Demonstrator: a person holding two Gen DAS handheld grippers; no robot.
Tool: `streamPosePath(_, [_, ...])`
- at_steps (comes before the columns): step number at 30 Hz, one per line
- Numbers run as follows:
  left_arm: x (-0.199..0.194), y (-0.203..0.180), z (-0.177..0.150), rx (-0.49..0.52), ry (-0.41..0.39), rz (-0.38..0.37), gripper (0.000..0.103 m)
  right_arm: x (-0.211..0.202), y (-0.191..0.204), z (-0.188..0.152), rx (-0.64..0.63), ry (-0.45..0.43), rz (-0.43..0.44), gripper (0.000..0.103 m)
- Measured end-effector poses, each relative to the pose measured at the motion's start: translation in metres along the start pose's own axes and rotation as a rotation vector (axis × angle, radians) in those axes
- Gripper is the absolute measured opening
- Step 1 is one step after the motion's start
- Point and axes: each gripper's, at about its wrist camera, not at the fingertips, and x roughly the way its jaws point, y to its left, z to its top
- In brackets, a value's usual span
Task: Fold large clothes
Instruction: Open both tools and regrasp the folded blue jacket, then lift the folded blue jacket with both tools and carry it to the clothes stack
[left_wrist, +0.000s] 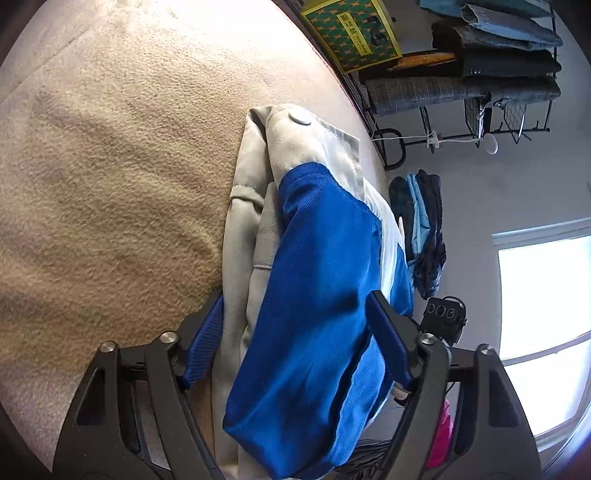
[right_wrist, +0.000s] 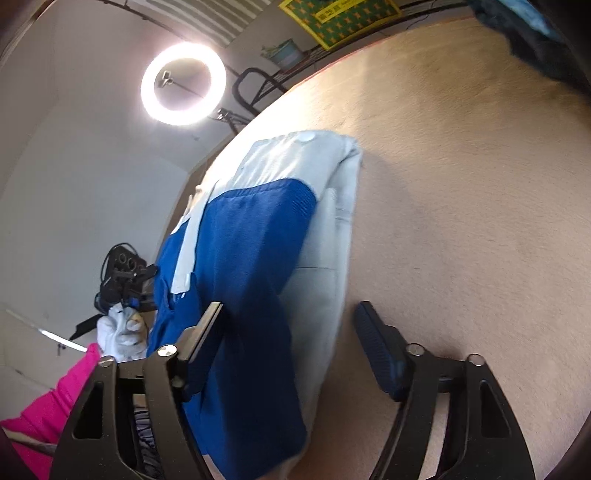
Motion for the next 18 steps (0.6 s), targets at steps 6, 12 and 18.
streamPosePath(6, [0.012,-0.021,-0.006,0.112,-0.011,0.123,0.063,0.010,0.012,0.003,-0.043,0.017,-0.034,0.063])
streamPosePath(12, [0.017,-0.046,-0.017,0.231,-0.037,0.252,0.046,0.016,0.036,0.006,-0.120,0.036,-0.181,0.047])
streamPosePath(18, [0.013,-0.078,-0.032,0.360,-0.086,0.331,0.035,0.011,0.063,0.005,-0.201,0.009,-0.285,0.031])
